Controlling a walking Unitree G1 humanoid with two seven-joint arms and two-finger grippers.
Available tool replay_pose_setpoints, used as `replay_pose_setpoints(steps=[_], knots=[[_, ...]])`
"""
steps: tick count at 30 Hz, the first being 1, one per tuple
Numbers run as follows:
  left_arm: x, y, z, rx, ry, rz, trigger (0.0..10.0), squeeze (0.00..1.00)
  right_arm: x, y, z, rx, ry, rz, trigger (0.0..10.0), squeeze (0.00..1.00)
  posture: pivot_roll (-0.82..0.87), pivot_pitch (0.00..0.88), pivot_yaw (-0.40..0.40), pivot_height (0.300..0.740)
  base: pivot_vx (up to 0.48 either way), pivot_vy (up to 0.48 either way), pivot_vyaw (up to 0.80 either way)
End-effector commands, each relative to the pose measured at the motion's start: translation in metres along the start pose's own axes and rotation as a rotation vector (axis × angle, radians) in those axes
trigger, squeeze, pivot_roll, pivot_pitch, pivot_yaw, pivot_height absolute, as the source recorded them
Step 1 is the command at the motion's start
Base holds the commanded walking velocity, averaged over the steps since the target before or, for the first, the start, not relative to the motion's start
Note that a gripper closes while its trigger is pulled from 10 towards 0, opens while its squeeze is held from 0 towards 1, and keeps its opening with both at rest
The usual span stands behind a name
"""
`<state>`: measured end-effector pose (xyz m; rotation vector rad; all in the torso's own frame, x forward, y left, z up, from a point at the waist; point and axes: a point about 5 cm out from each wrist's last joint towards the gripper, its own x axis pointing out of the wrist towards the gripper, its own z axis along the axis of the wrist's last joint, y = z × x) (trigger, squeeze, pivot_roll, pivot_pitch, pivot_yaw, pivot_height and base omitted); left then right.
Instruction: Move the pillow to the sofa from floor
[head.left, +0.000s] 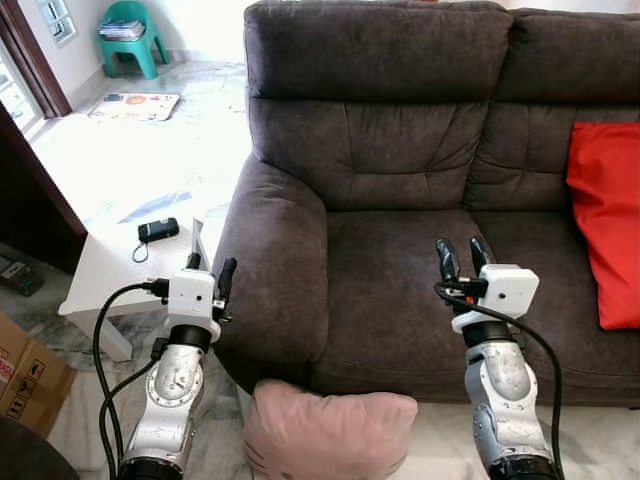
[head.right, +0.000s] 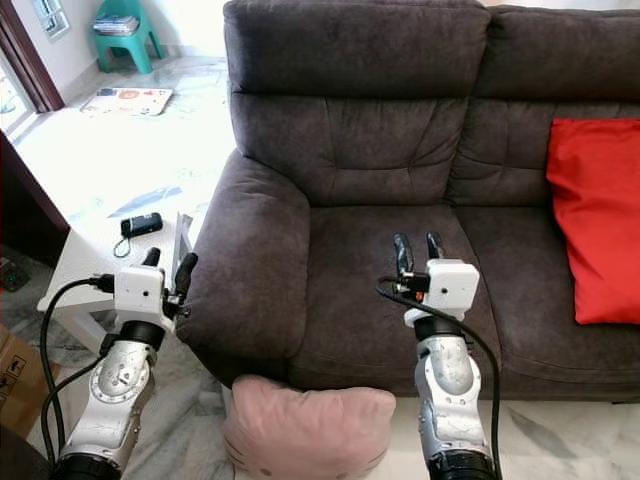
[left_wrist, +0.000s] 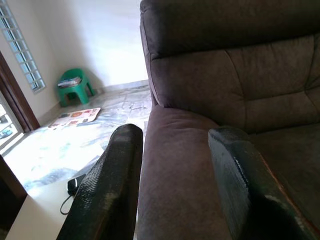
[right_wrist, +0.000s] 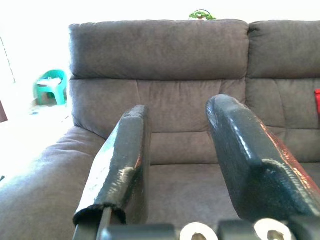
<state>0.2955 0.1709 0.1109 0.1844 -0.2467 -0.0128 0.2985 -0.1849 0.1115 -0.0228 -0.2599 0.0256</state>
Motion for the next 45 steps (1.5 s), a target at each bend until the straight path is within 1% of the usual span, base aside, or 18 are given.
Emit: replay_pose_setpoints(steps=[1,5,10,16,24,26,33,45], knots=[[0.0026,0.0033,0.0008,-0.008,0.003,0.018,10.0,0.0,0.004,-0.0009,0.0045,-0.003,-0.01,0.005,10.0,0.0,0.01,0.036,-0.044,0.74,0.0,0.0,0.0],[0.0035,0.0099,0.0007,0.002,0.006,0.039,10.0,0.0,0.0045,-0.0002,0.0026,0.0,0.003,0.003,10.0,0.0,0.02,0.062,-0.05,0.74,0.0,0.0,0.0],[0.0056,0.0126,0.0018,0.006,0.005,0.042,10.0,0.0,0.0063,0.0026,0.0031,0.014,0.004,-0.001,10.0,0.0,0.02,0.076,-0.045,0.74,0.0,0.0,0.0],[0.0069,0.0084,0.0028,0.004,0.004,0.026,10.0,0.0,0.0058,0.0013,0.0048,0.018,-0.003,-0.01,10.0,0.0,0.01,0.089,-0.035,0.74,0.0,0.0,0.0],[0.0078,0.0057,0.0038,0.009,0.004,0.006,10.0,0.0,0.0043,-0.0014,0.002,0.003,0.024,-0.027,10.0,0.0,0.02,0.103,-0.03,0.74,0.0,0.0,0.0],[0.0078,0.006,0.0041,0.009,0.005,0.007,10.0,0.0,0.0051,-0.0004,0.0,0.002,0.04,-0.027,10.0,0.0,0.02,0.107,-0.03,0.74,0.0,0.0,0.0],[0.0081,0.0066,0.0047,0.01,0.006,0.009,10.0,0.0,0.007,0.0049,-0.0001,0.011,0.042,-0.015,10.0,0.0,0.02,0.114,-0.03,0.74,0.0,0.0,0.0],[0.0088,0.0055,0.0053,0.008,0.005,0.007,10.0,0.0,0.0084,0.0056,0.0007,0.014,0.042,-0.009,10.0,0.0,0.02,0.117,-0.029,0.74,0.0,0.0,0.0]])
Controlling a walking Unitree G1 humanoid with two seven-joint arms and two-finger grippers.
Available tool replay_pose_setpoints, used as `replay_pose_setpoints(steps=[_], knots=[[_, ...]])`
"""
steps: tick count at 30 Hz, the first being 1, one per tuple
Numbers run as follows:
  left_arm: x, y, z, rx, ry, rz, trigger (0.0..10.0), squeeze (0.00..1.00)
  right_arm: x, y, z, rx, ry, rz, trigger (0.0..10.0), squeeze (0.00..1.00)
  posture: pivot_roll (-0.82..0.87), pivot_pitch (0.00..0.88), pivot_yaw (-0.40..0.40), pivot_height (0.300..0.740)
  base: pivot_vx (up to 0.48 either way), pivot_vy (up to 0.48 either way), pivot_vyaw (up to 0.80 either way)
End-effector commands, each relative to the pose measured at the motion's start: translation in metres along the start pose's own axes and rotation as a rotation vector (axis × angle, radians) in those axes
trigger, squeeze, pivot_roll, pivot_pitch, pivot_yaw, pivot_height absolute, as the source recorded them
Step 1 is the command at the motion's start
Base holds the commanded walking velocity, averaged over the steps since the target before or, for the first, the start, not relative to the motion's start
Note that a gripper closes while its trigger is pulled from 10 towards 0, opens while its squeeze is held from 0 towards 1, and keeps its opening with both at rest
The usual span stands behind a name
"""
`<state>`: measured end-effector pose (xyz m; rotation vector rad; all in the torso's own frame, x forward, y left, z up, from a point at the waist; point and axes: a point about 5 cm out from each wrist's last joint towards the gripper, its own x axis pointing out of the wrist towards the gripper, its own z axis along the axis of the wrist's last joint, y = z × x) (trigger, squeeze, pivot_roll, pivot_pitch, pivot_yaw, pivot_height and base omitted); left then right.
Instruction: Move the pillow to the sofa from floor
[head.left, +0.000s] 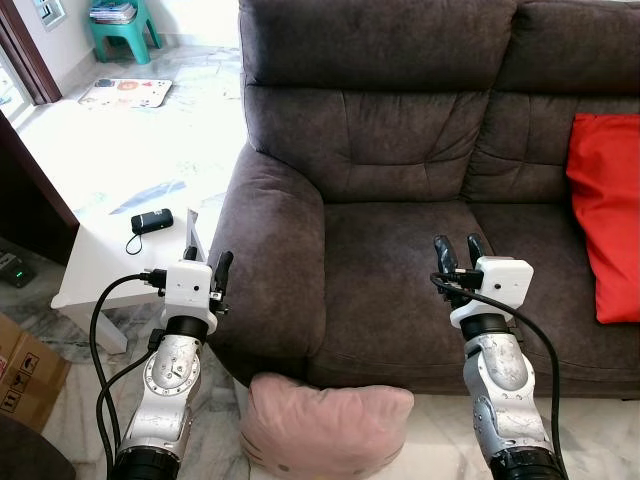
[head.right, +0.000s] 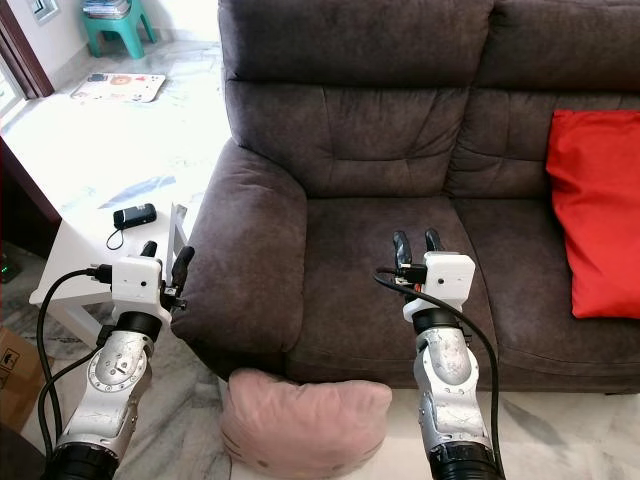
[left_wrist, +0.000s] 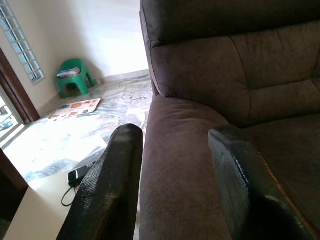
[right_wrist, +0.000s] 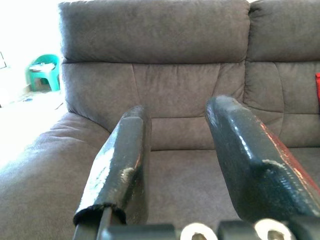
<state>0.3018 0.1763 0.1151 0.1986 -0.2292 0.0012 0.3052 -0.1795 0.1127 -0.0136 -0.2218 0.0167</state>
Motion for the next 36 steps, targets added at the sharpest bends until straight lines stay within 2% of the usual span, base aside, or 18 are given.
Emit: replay_pose_setpoints(steps=[1,17,33,36], knots=[[0.0019,-0.0005,0.004,-0.008,-0.014,-0.003,10.0,0.0,0.0016,0.0009,0.001,0.006,0.005,0.002,10.0,0.0,0.02,0.117,-0.03,0.74,0.0,0.0,0.0],[0.0017,-0.0009,0.0044,-0.006,-0.014,-0.006,10.0,0.0,0.0031,0.0026,0.0013,0.01,0.01,0.007,10.0,0.0,0.02,0.119,-0.029,0.74,0.0,0.0,0.0],[0.0021,-0.0019,0.0042,-0.008,-0.012,-0.005,10.0,0.0,0.0042,0.0058,0.0001,0.014,0.019,0.024,10.0,0.0,0.02,0.12,-0.031,0.655,0.0,0.0,0.0],[0.0022,-0.0018,0.0041,-0.008,-0.012,-0.005,10.0,0.0,0.0044,0.006,0.0009,0.011,0.01,0.028,10.0,0.0,0.02,0.121,-0.031,0.655,0.0,0.0,0.0]])
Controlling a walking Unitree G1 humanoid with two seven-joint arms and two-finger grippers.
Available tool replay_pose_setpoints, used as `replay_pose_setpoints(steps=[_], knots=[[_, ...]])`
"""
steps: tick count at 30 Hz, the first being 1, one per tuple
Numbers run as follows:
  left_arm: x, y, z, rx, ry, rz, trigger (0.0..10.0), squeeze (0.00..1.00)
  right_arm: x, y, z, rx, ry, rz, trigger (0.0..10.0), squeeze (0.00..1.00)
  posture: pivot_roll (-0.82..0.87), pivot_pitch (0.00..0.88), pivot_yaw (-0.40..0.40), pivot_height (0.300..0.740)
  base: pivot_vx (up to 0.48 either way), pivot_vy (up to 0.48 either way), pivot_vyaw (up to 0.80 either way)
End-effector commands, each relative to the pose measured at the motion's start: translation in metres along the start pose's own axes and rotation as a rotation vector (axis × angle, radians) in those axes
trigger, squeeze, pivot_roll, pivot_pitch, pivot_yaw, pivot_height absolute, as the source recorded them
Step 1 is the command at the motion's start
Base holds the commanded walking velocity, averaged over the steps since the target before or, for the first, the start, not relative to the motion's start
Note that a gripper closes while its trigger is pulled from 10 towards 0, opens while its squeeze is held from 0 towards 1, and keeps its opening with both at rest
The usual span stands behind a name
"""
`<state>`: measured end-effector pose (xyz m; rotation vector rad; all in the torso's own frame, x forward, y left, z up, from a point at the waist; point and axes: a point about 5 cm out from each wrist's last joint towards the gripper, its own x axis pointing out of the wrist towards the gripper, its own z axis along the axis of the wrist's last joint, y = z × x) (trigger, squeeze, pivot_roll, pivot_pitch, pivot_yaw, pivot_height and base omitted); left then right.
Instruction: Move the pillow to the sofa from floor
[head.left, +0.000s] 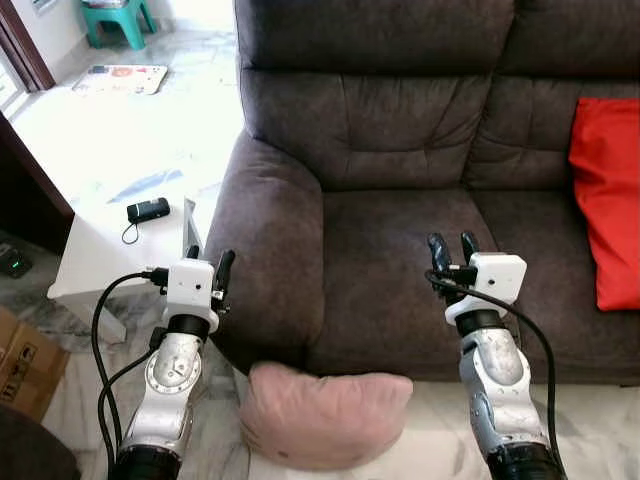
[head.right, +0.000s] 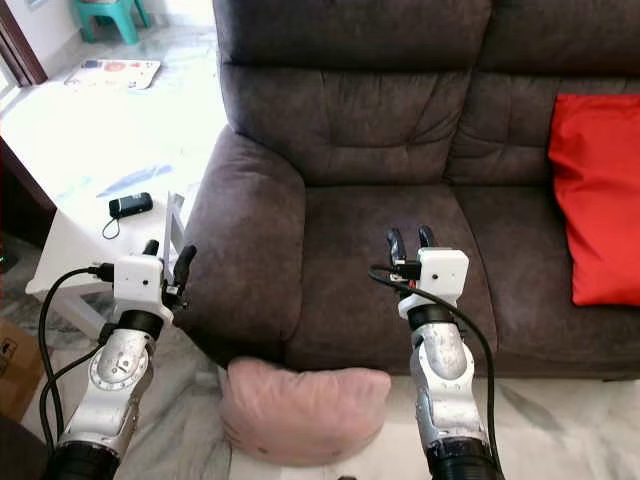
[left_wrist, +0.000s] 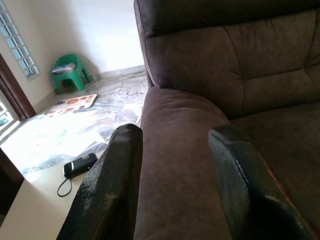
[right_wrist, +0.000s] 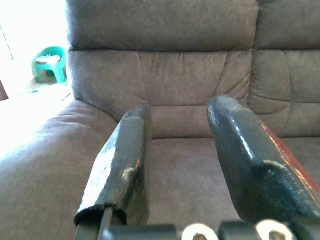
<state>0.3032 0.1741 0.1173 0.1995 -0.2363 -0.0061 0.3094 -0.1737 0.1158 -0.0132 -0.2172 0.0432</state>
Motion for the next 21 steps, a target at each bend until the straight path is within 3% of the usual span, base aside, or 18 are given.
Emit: replay_pose_setpoints(steps=[1,21], knots=[[0.0003,0.0001,0.0019,-0.008,-0.004,0.002,10.0,0.0,-0.0006,0.0001,-0.0018,0.002,0.011,-0.001,10.0,0.0,0.02,0.121,-0.031,0.655,0.0,0.0,0.0],[0.001,0.0,0.0019,-0.007,-0.005,0.005,10.0,0.0,-0.0006,0.005,-0.0021,-0.003,0.007,0.034,10.0,0.0,0.03,0.12,-0.033,0.655,0.0,0.0,0.0]])
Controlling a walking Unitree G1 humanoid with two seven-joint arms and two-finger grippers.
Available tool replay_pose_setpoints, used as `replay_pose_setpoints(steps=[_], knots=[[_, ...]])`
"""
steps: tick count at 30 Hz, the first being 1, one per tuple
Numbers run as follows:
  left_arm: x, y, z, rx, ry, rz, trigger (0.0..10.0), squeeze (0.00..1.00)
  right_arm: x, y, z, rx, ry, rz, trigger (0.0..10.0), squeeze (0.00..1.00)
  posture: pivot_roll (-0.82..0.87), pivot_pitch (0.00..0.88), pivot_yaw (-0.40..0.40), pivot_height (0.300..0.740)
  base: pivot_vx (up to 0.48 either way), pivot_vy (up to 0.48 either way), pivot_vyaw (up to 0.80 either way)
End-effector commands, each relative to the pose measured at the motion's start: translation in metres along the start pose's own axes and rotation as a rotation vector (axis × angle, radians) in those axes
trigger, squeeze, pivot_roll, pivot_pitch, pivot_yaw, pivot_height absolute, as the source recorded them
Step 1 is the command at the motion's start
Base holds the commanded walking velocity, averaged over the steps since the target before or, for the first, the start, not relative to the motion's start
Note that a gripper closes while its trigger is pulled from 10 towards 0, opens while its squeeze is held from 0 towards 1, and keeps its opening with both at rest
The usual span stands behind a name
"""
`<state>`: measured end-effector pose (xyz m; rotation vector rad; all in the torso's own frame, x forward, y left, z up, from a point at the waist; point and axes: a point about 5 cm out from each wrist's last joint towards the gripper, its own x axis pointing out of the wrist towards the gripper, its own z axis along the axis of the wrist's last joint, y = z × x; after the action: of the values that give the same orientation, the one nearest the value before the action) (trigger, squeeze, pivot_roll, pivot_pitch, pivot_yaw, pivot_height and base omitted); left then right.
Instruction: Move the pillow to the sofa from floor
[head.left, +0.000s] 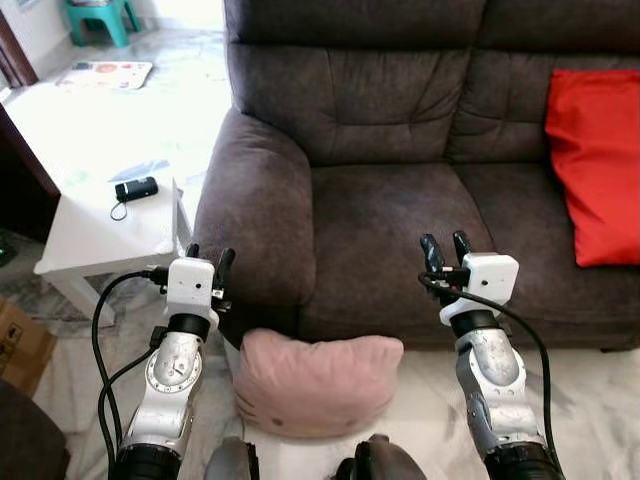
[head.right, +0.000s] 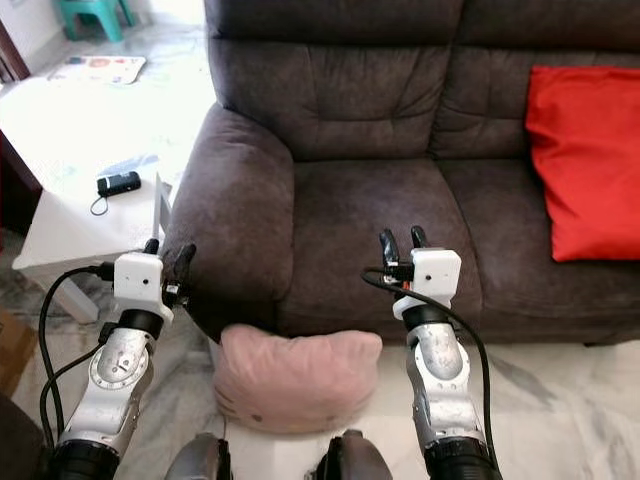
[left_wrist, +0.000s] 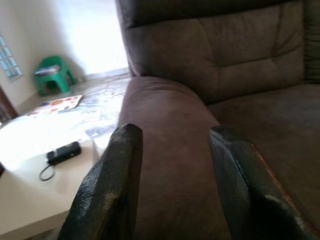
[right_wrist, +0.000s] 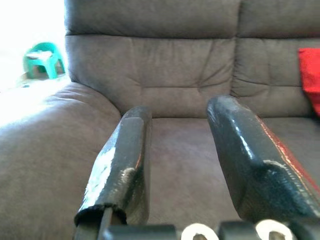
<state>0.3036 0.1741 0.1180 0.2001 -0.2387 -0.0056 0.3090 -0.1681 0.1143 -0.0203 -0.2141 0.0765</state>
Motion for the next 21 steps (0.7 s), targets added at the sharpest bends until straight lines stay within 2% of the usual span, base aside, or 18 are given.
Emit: replay_pose_setpoints(steps=[1,21], knots=[[0.0004,-0.0003,0.0012,-0.008,-0.002,0.004,10.0,0.0,-0.0001,-0.0005,-0.0008,0.0,0.004,0.0,10.0,0.0,0.03,0.12,-0.033,0.655,0.0,0.0,0.0],[0.0001,-0.0003,0.0003,-0.009,0.004,-0.002,10.0,0.0,0.0011,0.0003,-0.0017,0.006,0.013,0.0,10.0,0.0,0.03,0.123,-0.034,0.655,0.0,0.0,0.0]])
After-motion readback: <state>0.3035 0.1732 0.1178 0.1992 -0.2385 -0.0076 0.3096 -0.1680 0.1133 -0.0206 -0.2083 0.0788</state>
